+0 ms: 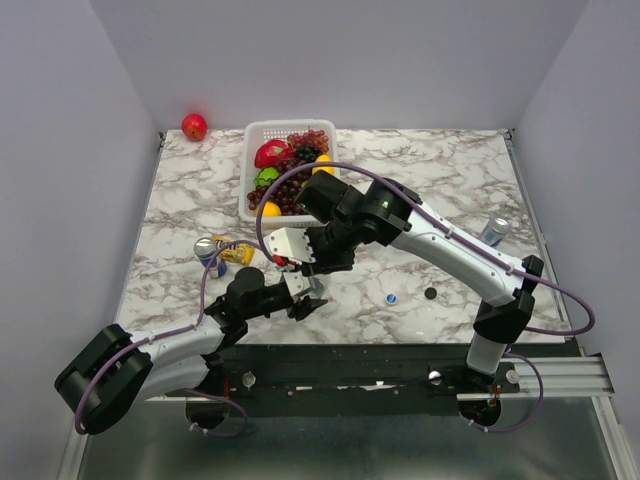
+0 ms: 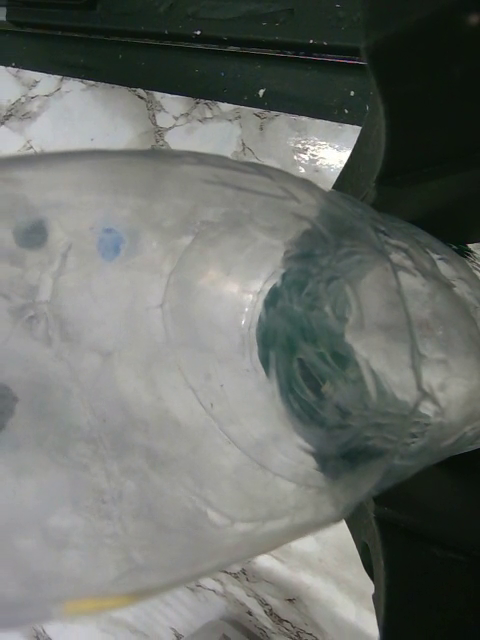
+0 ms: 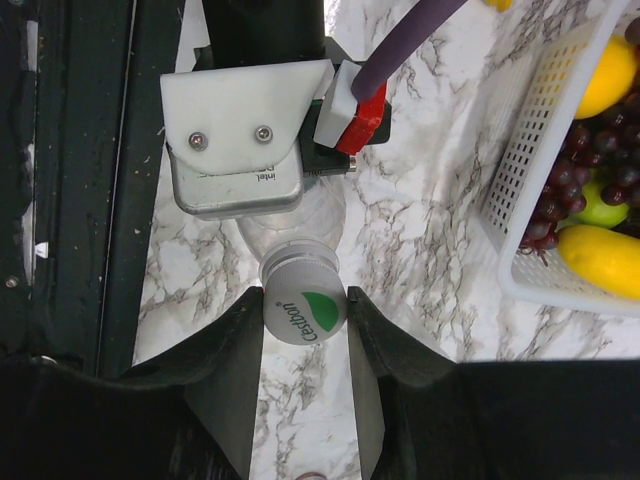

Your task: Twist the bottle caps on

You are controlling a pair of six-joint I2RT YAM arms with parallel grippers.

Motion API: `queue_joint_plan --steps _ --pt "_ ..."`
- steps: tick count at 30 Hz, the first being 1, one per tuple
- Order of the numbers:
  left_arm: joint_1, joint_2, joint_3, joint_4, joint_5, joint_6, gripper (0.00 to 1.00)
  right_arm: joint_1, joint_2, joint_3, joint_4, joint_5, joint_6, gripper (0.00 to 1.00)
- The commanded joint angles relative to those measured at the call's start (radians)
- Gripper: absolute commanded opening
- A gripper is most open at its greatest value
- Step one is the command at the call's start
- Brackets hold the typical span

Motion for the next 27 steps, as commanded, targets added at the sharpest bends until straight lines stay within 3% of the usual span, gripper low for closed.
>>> queue_joint_plan --steps 1,11,27 --pt "-0.011 -0.012 0.031 0.059 -0.002 -0.001 0.0 -0.007 0.028 0.028 0.019 0.043 0.005 0.44" --pt "-0.01 -0.013 0.022 0.071 -0.005 0.015 0.0 -0.013 0.014 0.002 0.029 0.112 -0.006 0.41" --pt "-0.011 -0.035 0.002 0.143 -0.005 0.016 0.0 -0.062 0.01 0.013 0.077 0.009 0.152 0.4"
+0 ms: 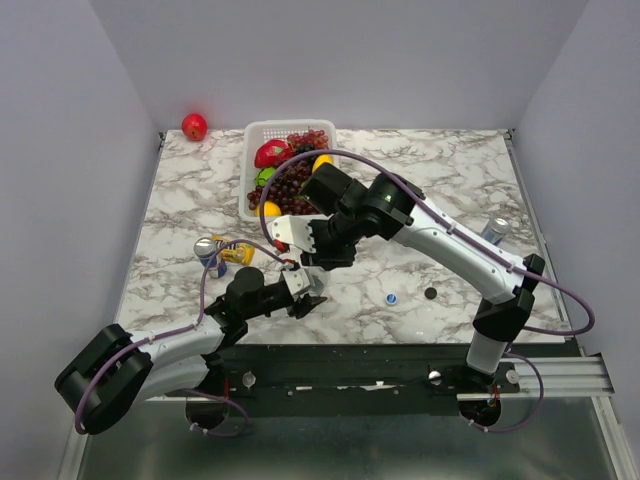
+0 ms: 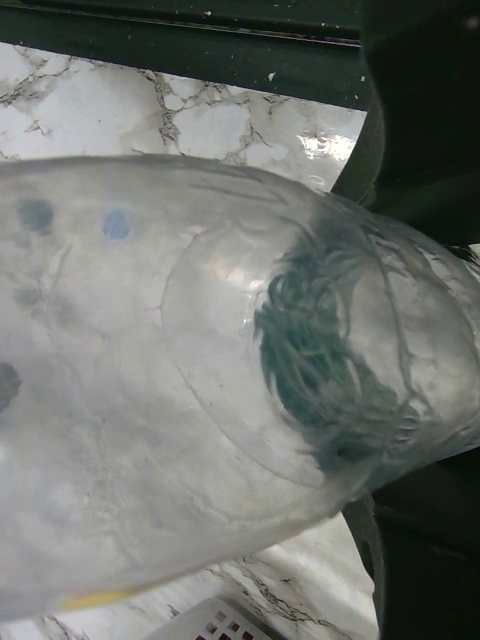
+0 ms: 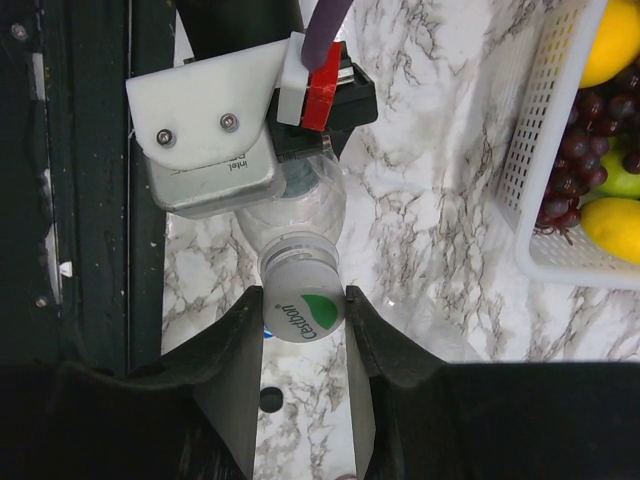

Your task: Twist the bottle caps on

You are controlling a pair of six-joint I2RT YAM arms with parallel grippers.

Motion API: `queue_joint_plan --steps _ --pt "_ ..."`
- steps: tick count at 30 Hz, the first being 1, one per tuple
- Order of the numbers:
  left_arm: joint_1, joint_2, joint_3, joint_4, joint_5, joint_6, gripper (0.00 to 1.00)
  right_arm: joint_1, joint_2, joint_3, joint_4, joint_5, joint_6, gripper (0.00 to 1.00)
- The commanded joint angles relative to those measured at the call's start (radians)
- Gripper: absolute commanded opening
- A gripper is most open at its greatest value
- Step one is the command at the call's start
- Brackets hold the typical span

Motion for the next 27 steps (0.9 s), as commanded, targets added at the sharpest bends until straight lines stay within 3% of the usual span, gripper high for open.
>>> queue_joint_plan --steps 1,10,27 --pt "-0.011 -0.036 0.0 0.131 0.026 0.013 0.0 -0.026 0.005 0.005 0.075 0.013 0.077 0.4" --pt "-0.01 -0.046 0.017 0.125 0.006 -0.018 0.0 -0.027 -0.015 -0.047 0.086 -0.007 0.106 0.42" --pt "-0.003 -0.031 0.04 0.042 0.035 -0.011 0.0 -0.027 -0.027 -0.023 0.09 0.045 0.12 0.58"
